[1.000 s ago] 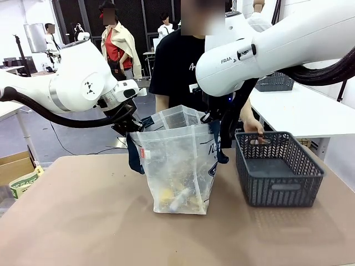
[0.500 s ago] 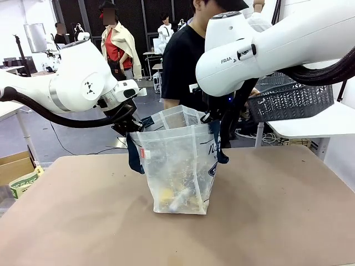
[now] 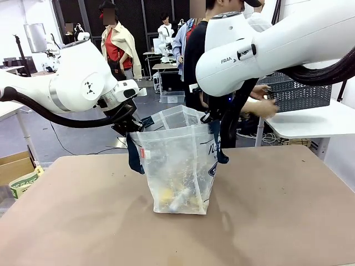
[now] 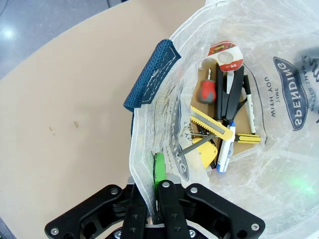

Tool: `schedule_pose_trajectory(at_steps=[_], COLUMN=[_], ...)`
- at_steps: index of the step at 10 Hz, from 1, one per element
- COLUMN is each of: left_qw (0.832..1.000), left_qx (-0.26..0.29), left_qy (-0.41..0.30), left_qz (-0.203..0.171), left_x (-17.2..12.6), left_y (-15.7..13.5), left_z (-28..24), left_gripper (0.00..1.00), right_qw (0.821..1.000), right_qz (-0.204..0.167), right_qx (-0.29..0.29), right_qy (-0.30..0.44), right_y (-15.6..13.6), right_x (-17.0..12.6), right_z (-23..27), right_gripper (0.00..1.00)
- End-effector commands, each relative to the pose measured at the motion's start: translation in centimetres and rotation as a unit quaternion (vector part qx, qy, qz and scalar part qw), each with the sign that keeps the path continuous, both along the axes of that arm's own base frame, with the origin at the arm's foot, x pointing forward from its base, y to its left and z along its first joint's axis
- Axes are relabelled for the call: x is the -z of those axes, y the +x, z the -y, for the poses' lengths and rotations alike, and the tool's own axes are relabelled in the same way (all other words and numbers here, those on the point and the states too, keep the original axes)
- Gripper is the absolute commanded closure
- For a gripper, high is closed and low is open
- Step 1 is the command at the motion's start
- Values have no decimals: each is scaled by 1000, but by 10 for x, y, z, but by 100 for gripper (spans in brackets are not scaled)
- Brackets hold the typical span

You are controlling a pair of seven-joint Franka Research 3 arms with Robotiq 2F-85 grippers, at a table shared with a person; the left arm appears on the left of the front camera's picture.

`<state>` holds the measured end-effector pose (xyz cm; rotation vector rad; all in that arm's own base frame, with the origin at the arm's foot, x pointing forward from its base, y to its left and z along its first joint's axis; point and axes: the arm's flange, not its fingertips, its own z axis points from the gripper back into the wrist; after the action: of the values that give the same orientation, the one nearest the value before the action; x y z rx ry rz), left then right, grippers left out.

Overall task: Transfer purchased items from the store into the shopping bag.
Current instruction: Move the Reusable shopping bag to the right side of the table.

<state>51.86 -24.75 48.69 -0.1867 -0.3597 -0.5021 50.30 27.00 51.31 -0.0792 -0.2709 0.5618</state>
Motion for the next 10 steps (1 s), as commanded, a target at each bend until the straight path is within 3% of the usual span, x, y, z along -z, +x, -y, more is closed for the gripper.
schedule_pose_trajectory(at_steps=[1, 7, 10], left_qw=[1000, 998, 998], left_qx=[-5, -1, 25], left_qy=[-7, -54, -59], left_qz=[-2, 26, 15], left_x=[-1, -26, -28], left_y=[-1, -11, -17], left_z=[-2, 17, 33], left_gripper=[100, 100, 100], right_qw=[1000, 1000, 999], right_qz=[3, 6, 16], right_qx=[1, 29, 46], right_qy=[1, 5, 17], right_y=[0, -1, 3], right_x=[-2, -3, -12], right_z=[1, -24, -39], right_gripper=[100, 100, 100])
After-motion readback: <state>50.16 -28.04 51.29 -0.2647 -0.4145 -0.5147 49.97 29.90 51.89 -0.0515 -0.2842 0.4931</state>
